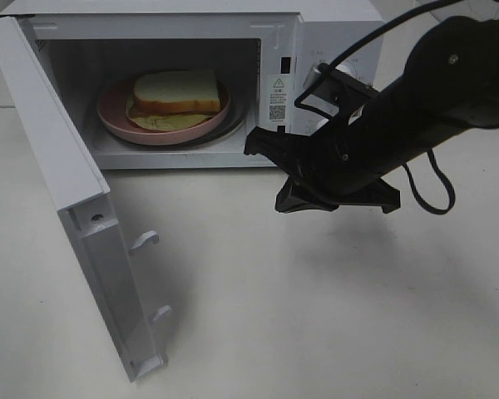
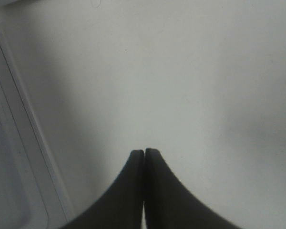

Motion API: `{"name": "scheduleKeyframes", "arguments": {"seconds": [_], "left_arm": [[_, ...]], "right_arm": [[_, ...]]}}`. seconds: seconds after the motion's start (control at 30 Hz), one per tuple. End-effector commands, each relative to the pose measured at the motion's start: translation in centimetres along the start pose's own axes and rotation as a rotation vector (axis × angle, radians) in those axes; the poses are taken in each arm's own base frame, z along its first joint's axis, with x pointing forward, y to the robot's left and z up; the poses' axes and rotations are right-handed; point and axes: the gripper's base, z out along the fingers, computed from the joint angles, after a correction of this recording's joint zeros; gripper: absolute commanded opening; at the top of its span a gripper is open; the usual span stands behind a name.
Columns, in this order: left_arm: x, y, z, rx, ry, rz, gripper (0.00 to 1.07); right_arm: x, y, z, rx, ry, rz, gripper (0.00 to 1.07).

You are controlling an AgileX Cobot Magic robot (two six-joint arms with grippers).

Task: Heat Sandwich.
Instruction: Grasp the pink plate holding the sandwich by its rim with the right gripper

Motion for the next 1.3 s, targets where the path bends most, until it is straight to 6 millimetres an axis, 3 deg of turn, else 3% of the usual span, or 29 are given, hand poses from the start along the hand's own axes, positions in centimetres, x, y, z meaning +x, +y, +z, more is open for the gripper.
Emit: {"name": "scheduleKeyframes", "arguments": {"seconds": [0.03,0.17,0.3,0.47,0.6,0.73,0.77,0.83,1.07,1.2,1.3], "left_arm": [[0.0,-0.1,-0.2,0.003,-0.027,-0.005,0.98],[0.0,-0.1,-0.2,0.003,-0.027,-0.005,0.98],[0.0,-0.1,-0.2,0.003,-0.027,-0.005,0.98],[0.0,-0.1,-0.2,0.003,-0.027,-0.005,0.98],[0.0,-0.1,-0.2,0.003,-0.027,-0.005,0.98],[0.0,-0.1,-0.2,0.003,-0.027,-0.005,0.98],[0.0,-0.1,-0.2,0.003,-0.027,-0.005,0.98],[0.0,-0.1,-0.2,0.003,-0.027,-0.005,0.98],[0.0,-0.1,-0.2,0.003,-0.027,-0.005,0.98],[0.0,-0.1,-0.2,0.003,-0.027,-0.005,0.98],[0.0,-0.1,-0.2,0.003,-0.027,-0.005,0.98]], "right_arm": [[-0.2,0.3,-0.8,0.037,0.045,-0.11,0.03],[-0.5,0.5,-1.4,0.065,0.077,-0.222,0.03],[-0.9,1.4,-2.6,0.06,0.171,-0.48,0.03],[-1.2,1.8,-3.1,0.052,0.199,-0.59,0.03],[-1.4,1.9,-4.0,0.061,0.266,-0.868,0.03],[-1.3,1.7,-4.1,0.052,0.301,-1.036,0.04],[-1.2,1.5,-4.1,0.041,0.33,-1.171,0.04],[-1.2,1.5,-4.1,0.036,0.34,-1.226,0.04],[-0.9,1.1,-4.3,-0.042,0.422,-1.713,0.04],[-0.9,1.1,-4.3,-0.075,0.432,-1.888,0.05],[-1.0,0.9,-4.3,-0.066,0.44,-1.918,0.06]]}}
